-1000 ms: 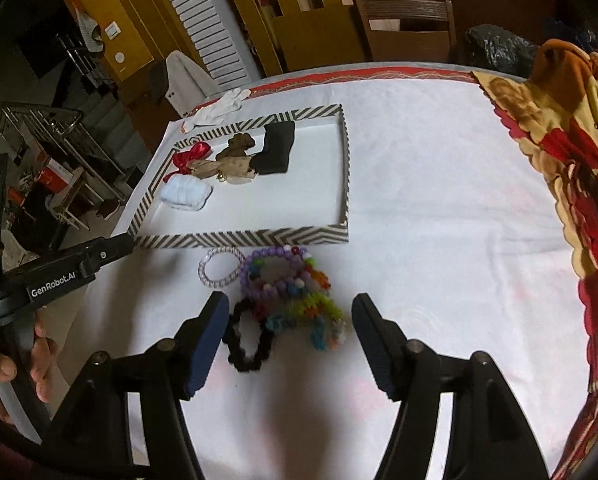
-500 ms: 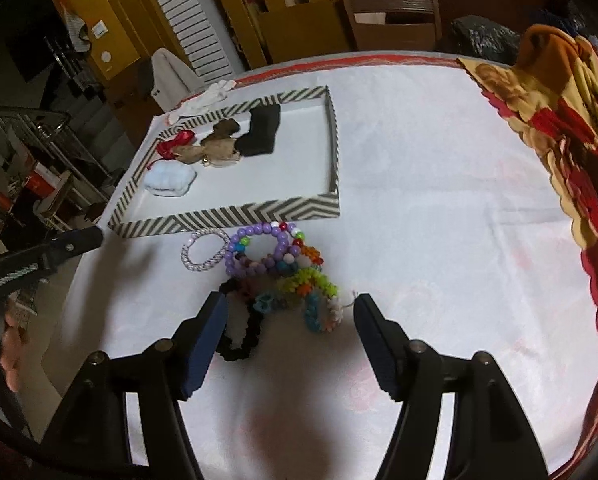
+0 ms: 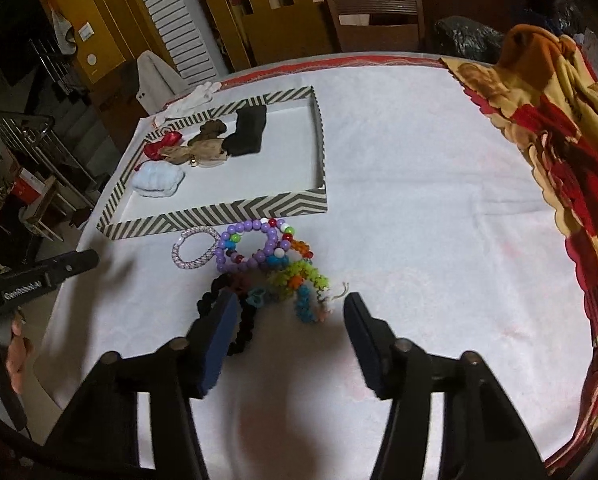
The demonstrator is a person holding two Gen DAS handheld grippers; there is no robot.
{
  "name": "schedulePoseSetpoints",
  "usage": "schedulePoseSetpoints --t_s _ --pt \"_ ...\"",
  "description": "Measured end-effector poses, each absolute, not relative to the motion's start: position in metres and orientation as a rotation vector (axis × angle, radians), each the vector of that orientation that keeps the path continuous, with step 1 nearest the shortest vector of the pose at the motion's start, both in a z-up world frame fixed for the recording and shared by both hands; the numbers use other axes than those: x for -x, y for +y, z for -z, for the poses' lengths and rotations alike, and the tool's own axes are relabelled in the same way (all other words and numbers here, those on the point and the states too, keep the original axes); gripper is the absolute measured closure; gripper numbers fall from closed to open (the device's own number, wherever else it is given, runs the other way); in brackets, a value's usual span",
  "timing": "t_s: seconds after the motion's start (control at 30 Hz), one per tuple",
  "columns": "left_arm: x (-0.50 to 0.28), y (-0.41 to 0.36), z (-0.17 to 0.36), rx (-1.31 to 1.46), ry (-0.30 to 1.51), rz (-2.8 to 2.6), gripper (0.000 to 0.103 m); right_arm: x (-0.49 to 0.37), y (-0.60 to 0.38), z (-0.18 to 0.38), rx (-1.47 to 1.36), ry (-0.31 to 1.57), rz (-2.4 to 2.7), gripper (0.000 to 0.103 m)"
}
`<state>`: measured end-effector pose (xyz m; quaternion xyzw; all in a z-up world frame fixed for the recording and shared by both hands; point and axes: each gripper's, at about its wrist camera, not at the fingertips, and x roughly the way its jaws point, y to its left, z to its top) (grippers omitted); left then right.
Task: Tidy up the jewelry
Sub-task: 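Grasp the purple beaded bracelet with the right tool while the left tool grasps the black scrunchie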
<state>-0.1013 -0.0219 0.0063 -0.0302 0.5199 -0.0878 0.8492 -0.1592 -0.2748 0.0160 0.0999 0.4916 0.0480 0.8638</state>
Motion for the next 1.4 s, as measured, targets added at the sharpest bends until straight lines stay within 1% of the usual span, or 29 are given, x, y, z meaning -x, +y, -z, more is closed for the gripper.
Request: schedulePoseSetpoints --t_s 0.13,0.17,0.2,0.27,0.3,0.47,0.63,0.8,0.83,0.87,0.9,0.97,1.07,1.2,1.4 --pt "0.1 -0.024 -0.002 0.067 1.108 0.182 0.058 0.152 -0.267 -0.014 -0.201 1.041 -0.129 0.054" --pt "0.1 -0.024 -0.001 0.067 1.11 0.18 0.058 0.148 -0.262 -0.013 -0.193 1.037 -0.137 0.057" --pt "0.1 -0.024 -0.001 0.067 1.11 0.179 0.058 0.145 -0.259 -0.012 -0.189 1.035 -0.144 0.063" --pt "0.098 -0.023 -0.001 0.065 1.109 0.17 0.058 0.132 -0.249 -0.007 -0.171 1.037 -0.174 0.071" --pt "0.098 -0.023 -0.001 0.066 1.108 0.165 0.058 0.125 -0.244 -0.004 -0.158 1.041 -0.182 0.072" --pt "0.094 -0.017 0.003 0.086 1.127 0.144 0.058 0.088 -0.233 0.016 -0.115 1.08 -0.217 0.072" --pt "0.089 -0.019 0.008 0.112 1.142 0.142 0.058 0.068 -0.233 0.04 -0.058 1.142 -0.229 0.072" --pt "0.083 -0.029 0.012 0.12 1.161 0.152 0.058 0.06 -0.234 0.042 -0.068 1.146 -0.279 0.073" --pt "0.082 -0.03 0.013 0.12 1.165 0.153 0.058 0.059 -0.233 0.043 -0.065 1.15 -0.285 0.075" --pt "0.081 -0.032 0.013 0.12 1.167 0.154 0.058 0.059 -0.231 0.045 -0.052 1.159 -0.287 0.086" --pt "0.081 -0.033 0.013 0.119 1.169 0.153 0.058 0.06 -0.228 0.047 -0.013 1.16 -0.277 0.094" --pt "0.08 -0.035 0.014 0.116 1.173 0.149 0.058 0.063 -0.228 0.047 0.001 1.153 -0.277 0.094" --pt "0.078 -0.036 0.015 0.129 1.181 0.15 0.058 0.07 -0.24 0.042 -0.061 1.141 -0.284 0.094" --pt "0.078 -0.04 0.015 0.138 1.187 0.172 0.058 0.081 -0.263 0.016 -0.193 1.076 -0.324 0.094" --pt "0.083 -0.058 0.012 0.155 1.199 0.281 0.058 0.091 -0.282 -0.015 -0.271 1.012 -0.34 0.094"
